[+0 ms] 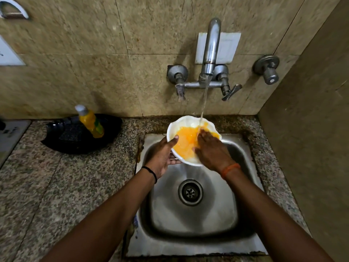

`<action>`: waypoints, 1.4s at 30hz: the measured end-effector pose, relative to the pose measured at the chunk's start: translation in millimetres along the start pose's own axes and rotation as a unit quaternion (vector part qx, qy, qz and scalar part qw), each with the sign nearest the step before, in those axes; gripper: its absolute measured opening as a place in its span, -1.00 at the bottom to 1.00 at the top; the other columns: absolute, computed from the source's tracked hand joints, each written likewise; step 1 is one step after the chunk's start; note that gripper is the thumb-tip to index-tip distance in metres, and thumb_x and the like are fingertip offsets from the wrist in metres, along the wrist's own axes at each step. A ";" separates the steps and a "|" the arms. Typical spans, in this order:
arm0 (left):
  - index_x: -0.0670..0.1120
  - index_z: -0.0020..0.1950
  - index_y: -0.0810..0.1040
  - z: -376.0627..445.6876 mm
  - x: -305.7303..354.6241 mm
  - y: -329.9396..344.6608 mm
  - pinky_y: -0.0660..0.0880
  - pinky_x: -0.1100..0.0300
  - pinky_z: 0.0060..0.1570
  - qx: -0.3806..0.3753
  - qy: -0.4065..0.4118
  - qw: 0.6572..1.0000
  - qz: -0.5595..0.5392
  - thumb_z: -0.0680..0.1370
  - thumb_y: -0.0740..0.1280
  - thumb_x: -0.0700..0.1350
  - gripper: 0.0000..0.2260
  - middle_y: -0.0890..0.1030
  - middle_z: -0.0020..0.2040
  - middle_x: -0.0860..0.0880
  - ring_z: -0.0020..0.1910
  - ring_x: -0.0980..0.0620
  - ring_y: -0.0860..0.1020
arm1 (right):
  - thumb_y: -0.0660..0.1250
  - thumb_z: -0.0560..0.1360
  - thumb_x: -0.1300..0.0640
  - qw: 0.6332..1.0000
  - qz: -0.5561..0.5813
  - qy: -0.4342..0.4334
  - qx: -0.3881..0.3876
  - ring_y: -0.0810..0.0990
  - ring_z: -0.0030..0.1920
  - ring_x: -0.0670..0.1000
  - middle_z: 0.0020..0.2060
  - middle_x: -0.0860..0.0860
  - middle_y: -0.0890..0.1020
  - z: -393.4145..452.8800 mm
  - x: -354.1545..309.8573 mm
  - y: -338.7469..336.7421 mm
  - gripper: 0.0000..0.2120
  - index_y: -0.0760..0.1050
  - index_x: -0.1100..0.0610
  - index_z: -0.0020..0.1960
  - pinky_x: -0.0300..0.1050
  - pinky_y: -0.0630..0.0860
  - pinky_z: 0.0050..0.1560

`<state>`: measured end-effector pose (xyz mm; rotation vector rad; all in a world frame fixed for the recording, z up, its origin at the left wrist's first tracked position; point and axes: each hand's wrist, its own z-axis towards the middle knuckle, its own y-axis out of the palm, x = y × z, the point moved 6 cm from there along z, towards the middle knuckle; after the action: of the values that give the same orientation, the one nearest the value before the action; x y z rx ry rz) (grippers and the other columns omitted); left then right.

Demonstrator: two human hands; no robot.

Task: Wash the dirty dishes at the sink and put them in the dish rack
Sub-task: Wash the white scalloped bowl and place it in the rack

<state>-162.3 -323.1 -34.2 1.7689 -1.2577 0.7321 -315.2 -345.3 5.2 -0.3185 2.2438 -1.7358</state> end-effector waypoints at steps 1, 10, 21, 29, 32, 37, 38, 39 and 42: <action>0.05 0.27 0.49 0.8 0.4 2.3 0.61 -0.08 -0.06 -0.005 0.002 1.000 0.001 0.57 0.31 0.05 -0.71 0.66 0.07 -0.06 -0.01 -0.09 0.64 | 0.03 0.65 -0.04 1.000 0.009 -0.016 -0.009 -0.04 0.56 0.18 0.56 0.18 -0.03 -1.2 -13.2 0.0 -0.39 -0.06 0.23 0.57 0.02 0.00 0.53; 0.04 0.22 0.52 1.6 -7.7 -18.7 0.58 -0.13 0.00 0.024 0.001 1.000 -0.005 0.54 0.33 0.07 -0.72 0.65 0.12 -0.10 0.04 -0.13 0.63 | 0.00 0.66 0.01 0.996 0.054 -0.068 -0.024 0.32 0.45 0.12 0.46 0.12 0.35 -25.8 -24.0 -11.9 -0.55 0.21 0.10 0.51 -0.05 0.26 0.38; -0.01 0.28 0.49 0.4 -4.3 -19.3 0.61 -0.13 -0.08 0.039 0.011 0.999 -0.012 0.56 0.33 0.04 -0.68 0.65 0.12 -0.11 0.03 -0.16 0.63 | -0.32 0.36 -0.51 0.998 0.033 -0.045 -0.001 0.17 0.50 0.22 0.47 0.29 0.24 -42.4 -42.4 10.2 0.06 0.15 0.26 0.51 0.07 0.04 0.50; 0.08 0.19 0.56 1.3 -4.0 -16.7 0.54 -0.31 0.04 0.036 0.024 0.999 -0.009 0.54 0.36 0.00 -0.78 0.67 0.09 -0.05 0.06 -0.15 0.63 | 0.29 0.48 -0.19 0.994 -0.107 -0.003 -0.016 0.00 0.52 0.32 0.52 0.33 0.00 -28.1 -23.4 18.7 -0.07 -0.15 0.23 0.56 0.19 -0.08 0.53; 0.12 0.17 0.57 3.1 -2.3 -9.8 0.54 -0.28 0.05 0.028 0.031 0.999 -0.001 0.55 0.35 0.00 -0.80 0.68 0.09 -0.03 0.08 -0.12 0.64 | 0.39 0.42 -0.15 0.998 -0.021 -0.057 -0.026 -0.01 0.52 0.36 0.49 0.38 0.08 -28.9 -54.4 31.8 -0.08 0.06 0.33 0.52 0.18 -0.01 0.51; -0.01 0.34 0.48 1.4 -1.3 -7.6 0.52 -0.31 0.07 0.027 0.042 0.997 -0.051 0.57 0.32 -0.10 -0.67 0.64 0.18 -0.12 0.12 -0.17 0.62 | 0.20 0.50 -0.31 0.989 0.082 -0.113 0.039 0.14 0.53 0.14 0.50 0.10 0.27 -26.9 -37.0 26.2 -0.28 0.19 0.04 0.53 0.05 0.11 0.46; -0.03 0.36 0.46 1.0 -0.7 -4.4 0.52 -0.31 0.07 0.023 0.043 0.997 -0.065 0.58 0.31 -0.12 -0.66 0.63 0.19 -0.13 0.13 -0.19 0.61 | 0.12 0.53 -0.33 0.989 0.110 -0.094 0.044 0.07 0.55 0.08 0.54 0.03 0.20 -24.9 -28.1 21.0 -0.33 0.14 -0.05 0.54 0.04 0.07 0.47; -0.04 0.38 0.44 1.5 -0.8 -1.5 0.53 -0.29 0.06 0.021 0.042 0.996 -0.074 0.58 0.31 -0.13 -0.64 0.62 0.20 -0.14 0.14 -0.21 0.60 | 0.05 0.55 -0.32 0.986 0.148 -0.073 0.039 0.00 0.56 0.03 0.55 -0.04 0.13 -22.1 -22.0 17.0 -0.37 0.10 -0.10 0.55 0.02 0.00 0.49; -0.04 0.40 0.41 3.5 -0.6 7.0 0.54 -0.23 0.08 0.016 0.035 0.995 -0.088 0.59 0.30 -0.12 -0.62 0.59 0.24 -0.16 0.19 -0.21 0.58 | -0.07 0.60 -0.27 0.985 0.163 -0.004 0.047 -0.13 0.57 0.05 0.57 -0.03 0.02 -12.4 -18.3 14.9 -0.41 0.01 -0.08 0.56 0.03 -0.15 0.53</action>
<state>-169.2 -327.0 -34.4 1.8379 -1.0338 0.7091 -302.5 -324.0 -4.7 0.0603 2.0596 -1.6524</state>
